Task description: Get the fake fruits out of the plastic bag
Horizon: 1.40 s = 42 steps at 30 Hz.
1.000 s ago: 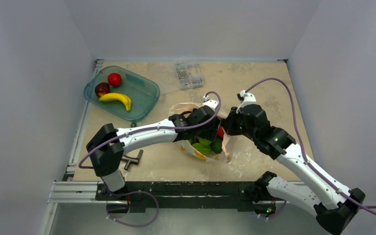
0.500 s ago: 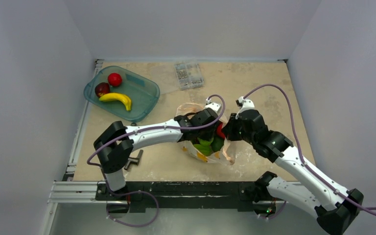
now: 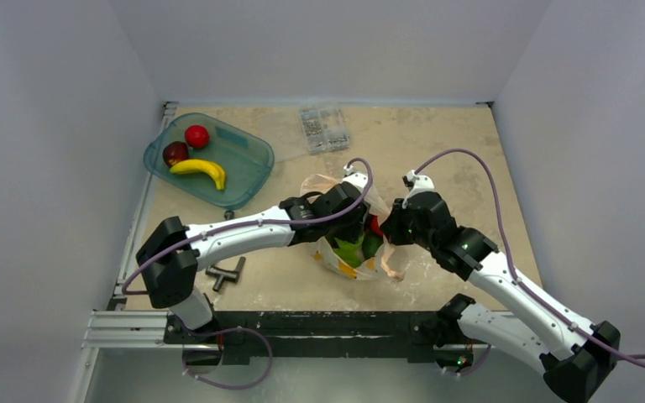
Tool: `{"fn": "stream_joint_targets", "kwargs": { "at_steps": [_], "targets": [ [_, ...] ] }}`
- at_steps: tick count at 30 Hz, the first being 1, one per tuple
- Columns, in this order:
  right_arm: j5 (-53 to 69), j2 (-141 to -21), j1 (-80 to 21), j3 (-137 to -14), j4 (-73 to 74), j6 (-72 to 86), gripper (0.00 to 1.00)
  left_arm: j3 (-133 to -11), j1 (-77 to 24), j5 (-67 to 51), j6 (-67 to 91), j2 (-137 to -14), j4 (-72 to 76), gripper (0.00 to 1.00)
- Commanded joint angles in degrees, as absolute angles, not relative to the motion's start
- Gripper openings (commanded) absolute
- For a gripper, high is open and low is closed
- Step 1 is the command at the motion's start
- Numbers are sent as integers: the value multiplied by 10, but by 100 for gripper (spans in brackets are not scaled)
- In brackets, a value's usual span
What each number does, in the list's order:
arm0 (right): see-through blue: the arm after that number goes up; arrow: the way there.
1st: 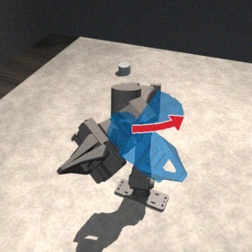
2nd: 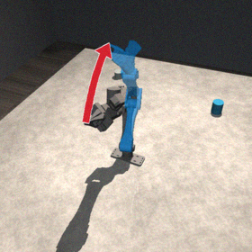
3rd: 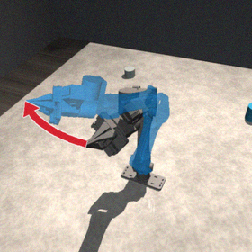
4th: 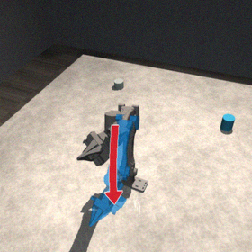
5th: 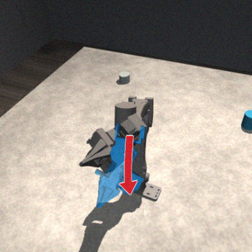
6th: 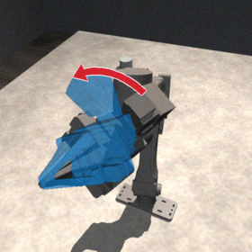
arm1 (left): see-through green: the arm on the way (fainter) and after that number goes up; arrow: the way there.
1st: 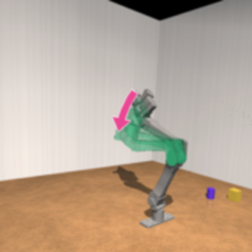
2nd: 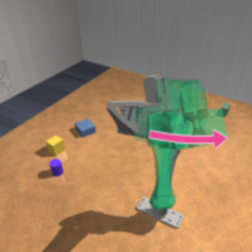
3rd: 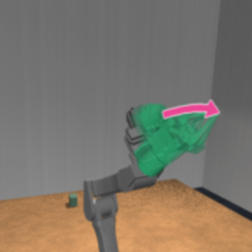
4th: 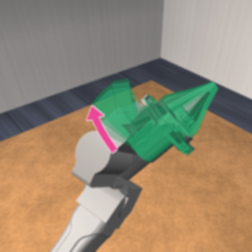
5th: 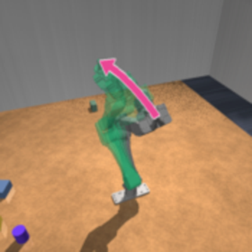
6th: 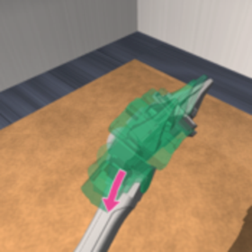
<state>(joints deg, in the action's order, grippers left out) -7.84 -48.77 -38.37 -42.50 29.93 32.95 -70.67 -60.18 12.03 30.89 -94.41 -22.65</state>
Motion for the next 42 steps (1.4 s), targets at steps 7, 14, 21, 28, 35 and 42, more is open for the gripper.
{"fn": "stream_joint_targets", "kwargs": {
  "at_steps": [7, 14, 21, 28, 35, 42],
  "targets": [
    [-105, -484, -388, -408, 264, 306, 0, -744, -597, 63, 329, -849, -289, 0],
    [-117, -483, -388, -389, 240, 302, 0, -737, -569, -57, 348, -742, -287, 0],
    [-118, -496, -388, -371, 210, 291, 0, -742, -517, -98, 338, -610, -317, 0],
    [-108, -510, -387, -370, 196, 286, 0, -794, -405, 38, 267, -540, -495, 0],
    [-93, -498, -387, -361, 186, 282, 0, -747, -301, 190, 251, -581, -470, 0],
    [-83, -485, -387, -350, 174, 269, 0, -736, -181, 164, 222, -722, -381, 0]
  ]
}}
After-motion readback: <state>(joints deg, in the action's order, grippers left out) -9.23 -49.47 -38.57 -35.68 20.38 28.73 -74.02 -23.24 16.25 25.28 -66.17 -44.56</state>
